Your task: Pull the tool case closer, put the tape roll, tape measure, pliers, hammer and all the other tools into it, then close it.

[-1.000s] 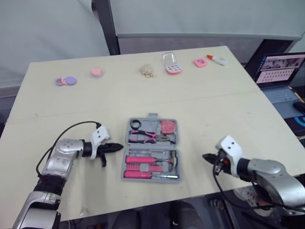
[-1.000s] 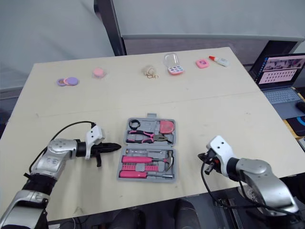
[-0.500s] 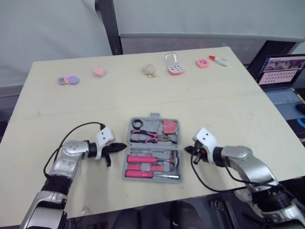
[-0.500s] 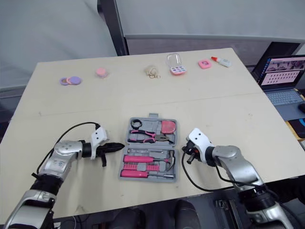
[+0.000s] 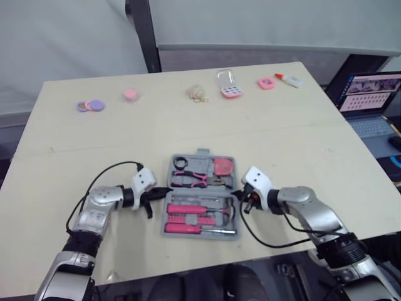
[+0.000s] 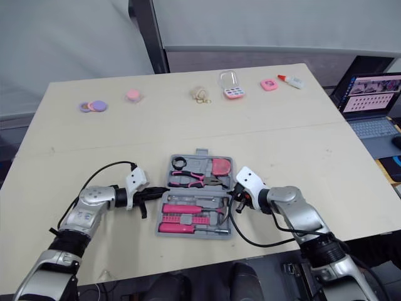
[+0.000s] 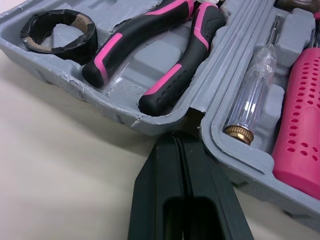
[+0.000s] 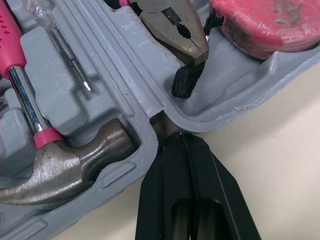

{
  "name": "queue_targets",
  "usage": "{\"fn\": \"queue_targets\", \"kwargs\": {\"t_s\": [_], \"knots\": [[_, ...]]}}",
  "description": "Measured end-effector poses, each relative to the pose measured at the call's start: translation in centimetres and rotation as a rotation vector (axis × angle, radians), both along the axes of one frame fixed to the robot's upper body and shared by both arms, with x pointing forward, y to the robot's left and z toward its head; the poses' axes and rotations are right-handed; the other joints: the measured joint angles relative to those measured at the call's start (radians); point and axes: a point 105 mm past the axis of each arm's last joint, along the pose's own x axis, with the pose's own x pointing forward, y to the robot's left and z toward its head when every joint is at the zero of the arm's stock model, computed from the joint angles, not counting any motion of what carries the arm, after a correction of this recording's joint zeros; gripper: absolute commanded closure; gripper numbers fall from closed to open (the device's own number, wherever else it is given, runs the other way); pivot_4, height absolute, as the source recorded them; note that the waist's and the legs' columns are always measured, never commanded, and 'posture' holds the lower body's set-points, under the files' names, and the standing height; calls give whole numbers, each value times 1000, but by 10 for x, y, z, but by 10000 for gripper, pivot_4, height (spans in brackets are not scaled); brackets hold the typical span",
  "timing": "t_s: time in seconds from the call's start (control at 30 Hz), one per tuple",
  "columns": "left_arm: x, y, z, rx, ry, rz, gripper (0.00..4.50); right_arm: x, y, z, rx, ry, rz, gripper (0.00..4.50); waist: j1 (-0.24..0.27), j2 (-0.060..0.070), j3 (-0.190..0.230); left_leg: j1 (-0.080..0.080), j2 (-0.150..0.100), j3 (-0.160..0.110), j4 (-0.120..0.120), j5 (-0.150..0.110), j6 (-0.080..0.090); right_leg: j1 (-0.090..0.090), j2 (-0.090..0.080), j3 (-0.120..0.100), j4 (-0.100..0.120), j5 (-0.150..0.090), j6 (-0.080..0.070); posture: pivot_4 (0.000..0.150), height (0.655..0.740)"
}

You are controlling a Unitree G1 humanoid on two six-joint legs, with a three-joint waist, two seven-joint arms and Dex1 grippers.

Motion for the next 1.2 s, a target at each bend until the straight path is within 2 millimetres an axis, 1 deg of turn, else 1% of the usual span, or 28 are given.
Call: {"fn": "queue_targets", "kwargs": {"t_s": [0.17, 0.4, 0.73, 0.87, 1.2], "knots": [[-2, -2, 1, 7, 16, -5, 44847, 0, 0, 0, 0, -2, 4, 45000, -1, 0, 0, 0, 0, -1, 1, 0, 0, 2, 0, -1, 0, 0, 0, 1500, 7400], [-31, 1, -3, 21, 91, -40, 44847, -11, 4, -2, 0, 4, 26, 45000, -6, 0, 0, 0, 1, -2, -1, 0, 0, 1, 0, -2, -1, 0, 0, 1500, 7400], [-60, 9, -6, 35, 159, -23, 44847, -32, 14, -5, -8, 40, 62, 45000, -2, 1, 0, 0, 1, -1, -1, 0, 0, 1, 0, -1, -3, 0, 0, 1500, 7400], [-65, 11, -6, 39, 176, -17, 44847, -36, 16, -6, -7, 53, 66, 45000, -1, 1, 0, 0, 1, -1, -1, 0, 0, 1, 0, -1, -4, 0, 0, 1500, 7400], [-72, 10, -7, 42, 199, -10, 44847, -37, 18, -6, -4, 61, 65, 45000, -1, 1, 1, 0, 1, -1, -2, 0, 0, 1, 0, -1, -4, 0, 0, 1500, 7400]]}}
